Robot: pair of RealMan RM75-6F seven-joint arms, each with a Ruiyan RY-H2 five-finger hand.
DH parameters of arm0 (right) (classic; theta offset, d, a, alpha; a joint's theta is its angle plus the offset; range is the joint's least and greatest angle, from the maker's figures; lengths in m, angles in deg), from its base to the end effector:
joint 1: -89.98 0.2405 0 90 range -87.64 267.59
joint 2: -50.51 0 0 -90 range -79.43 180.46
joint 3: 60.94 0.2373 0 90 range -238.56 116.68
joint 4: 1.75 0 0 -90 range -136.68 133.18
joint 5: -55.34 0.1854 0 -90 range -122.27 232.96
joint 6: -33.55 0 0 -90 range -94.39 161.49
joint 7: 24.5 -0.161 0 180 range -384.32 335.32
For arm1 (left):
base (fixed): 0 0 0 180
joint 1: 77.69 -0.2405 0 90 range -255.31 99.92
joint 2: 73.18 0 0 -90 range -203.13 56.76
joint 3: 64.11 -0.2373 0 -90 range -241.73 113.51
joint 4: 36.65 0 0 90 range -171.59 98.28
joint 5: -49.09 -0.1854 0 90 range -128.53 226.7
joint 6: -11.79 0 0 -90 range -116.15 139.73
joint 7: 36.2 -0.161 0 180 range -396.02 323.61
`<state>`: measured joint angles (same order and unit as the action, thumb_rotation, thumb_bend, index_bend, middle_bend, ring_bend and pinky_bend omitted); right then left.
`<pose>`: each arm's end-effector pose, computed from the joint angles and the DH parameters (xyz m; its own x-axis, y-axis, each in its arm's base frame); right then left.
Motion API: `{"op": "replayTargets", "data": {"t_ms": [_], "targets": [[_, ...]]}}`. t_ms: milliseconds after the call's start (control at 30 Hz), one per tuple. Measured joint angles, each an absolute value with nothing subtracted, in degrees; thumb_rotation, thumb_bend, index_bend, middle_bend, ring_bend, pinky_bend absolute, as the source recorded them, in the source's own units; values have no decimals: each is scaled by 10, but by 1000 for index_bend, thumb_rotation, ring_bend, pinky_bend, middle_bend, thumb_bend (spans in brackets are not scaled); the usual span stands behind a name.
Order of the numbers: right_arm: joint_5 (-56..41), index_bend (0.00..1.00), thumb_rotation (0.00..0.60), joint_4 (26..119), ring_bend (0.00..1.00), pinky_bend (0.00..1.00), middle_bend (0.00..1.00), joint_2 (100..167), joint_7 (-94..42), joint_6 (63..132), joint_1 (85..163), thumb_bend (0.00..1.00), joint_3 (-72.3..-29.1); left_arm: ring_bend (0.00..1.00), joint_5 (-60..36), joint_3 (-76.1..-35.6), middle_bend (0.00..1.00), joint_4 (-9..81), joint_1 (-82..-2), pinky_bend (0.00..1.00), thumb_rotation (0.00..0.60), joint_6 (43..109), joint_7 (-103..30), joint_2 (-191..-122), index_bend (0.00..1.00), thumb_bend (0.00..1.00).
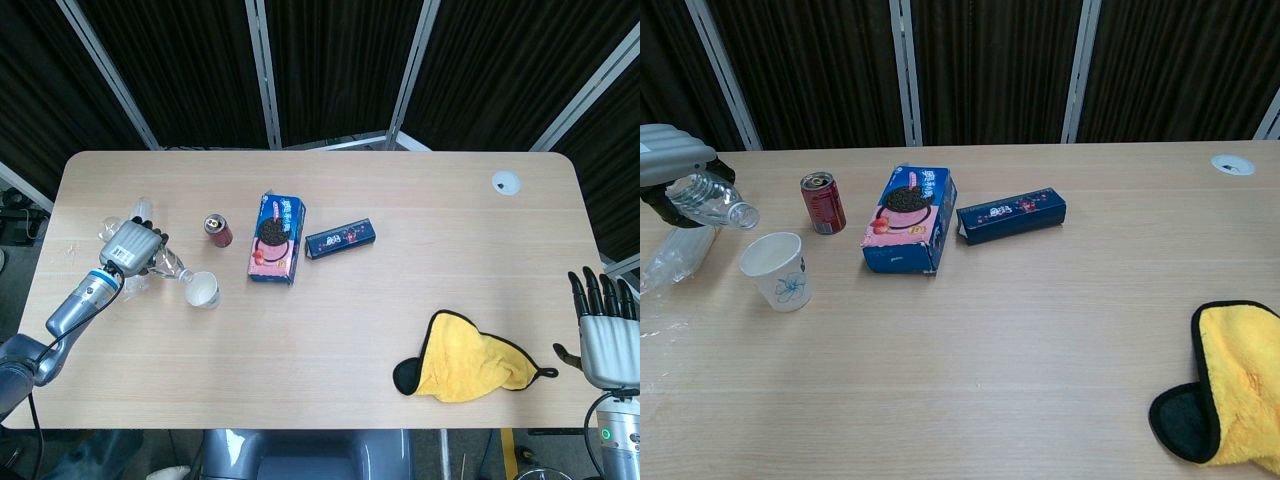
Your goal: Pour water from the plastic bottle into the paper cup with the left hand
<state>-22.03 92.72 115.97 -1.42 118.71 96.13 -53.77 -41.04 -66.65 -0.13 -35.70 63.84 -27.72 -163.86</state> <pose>-0.2872 -0.2124 0.1834 0.6640 0.0287 0.7472 -0.7438 0.1284 0.6560 -0.2647 0.3988 0.0600 0.8203 0.1143 0.5604 0.5510 -0.4204 -0.7209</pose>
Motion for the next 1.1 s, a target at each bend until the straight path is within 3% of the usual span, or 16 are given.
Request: {"op": "replayTargets", "data": {"t_ms": [1100], "targets": [[-217, 0, 600, 929, 0, 0, 0, 1159, -13, 1186, 962, 0, -538, 362, -411, -667, 521, -5, -357, 361, 600, 648, -309, -1640, 658, 404]]}}
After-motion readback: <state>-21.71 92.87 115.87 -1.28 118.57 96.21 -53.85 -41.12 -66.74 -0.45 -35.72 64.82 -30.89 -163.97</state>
